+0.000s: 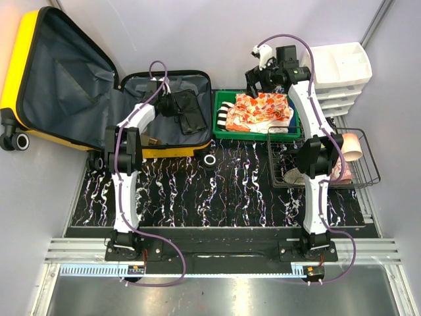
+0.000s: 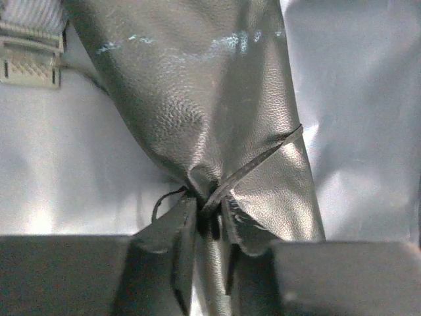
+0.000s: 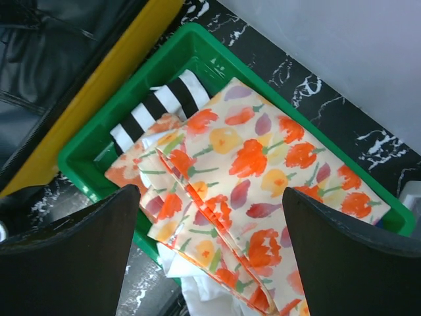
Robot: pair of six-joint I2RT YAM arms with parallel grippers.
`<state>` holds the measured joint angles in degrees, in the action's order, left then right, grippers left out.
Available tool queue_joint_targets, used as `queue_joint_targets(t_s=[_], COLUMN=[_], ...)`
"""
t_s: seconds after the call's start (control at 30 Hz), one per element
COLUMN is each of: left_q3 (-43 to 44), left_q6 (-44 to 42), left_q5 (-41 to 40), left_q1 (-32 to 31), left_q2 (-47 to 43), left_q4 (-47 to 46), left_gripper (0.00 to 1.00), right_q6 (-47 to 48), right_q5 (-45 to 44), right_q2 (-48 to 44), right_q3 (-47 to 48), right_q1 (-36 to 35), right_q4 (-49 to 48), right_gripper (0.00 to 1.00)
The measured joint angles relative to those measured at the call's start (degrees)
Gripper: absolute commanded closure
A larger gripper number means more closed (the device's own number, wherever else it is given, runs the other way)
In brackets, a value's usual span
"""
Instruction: Open, take out, and arrange the luggage
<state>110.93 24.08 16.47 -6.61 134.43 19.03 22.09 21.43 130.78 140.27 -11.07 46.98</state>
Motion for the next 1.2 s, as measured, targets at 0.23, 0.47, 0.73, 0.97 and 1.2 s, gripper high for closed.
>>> queue_joint_targets(t_s=[0.23, 0.47, 0.73, 0.97, 1.2], left_q3=[-5.49, -13.51, -16.94, -18.23, -21.75], left_q6=[-5.88, -16.46, -7.67, 6.19, 14.47], left_q5=[2.19, 11.30, 24.35, 29.24, 30.10], left_q1=[0.96, 1.14, 1.27, 1.18, -0.20], left_q2=[-5.75, -21.16, -31.85, -31.95, -31.98], left_q4=[-2.40, -6.56, -24.81, -35.91, -43.06], left_gripper=[1.00, 1.00, 1.00, 1.00, 1.00], right_q6=[-3.89, -5.55, -27.10, -40.98, -47.19], right_q5=[7.67, 16.50, 27.76, 29.33, 29.03], right_q2=[-1.70, -8.83, -19.41, -19.71, -18.16], right_q3=[-3.65, -16.04, -38.71, -40.17, -34.97], right_q1=[0.00, 0.00, -0.24, -3.78, -7.78], right_q4=[-3.93, -13.66, -46.12, -63.10, -67.67], right_gripper=[0.00, 0.00, 0.02, 0.02, 0.20])
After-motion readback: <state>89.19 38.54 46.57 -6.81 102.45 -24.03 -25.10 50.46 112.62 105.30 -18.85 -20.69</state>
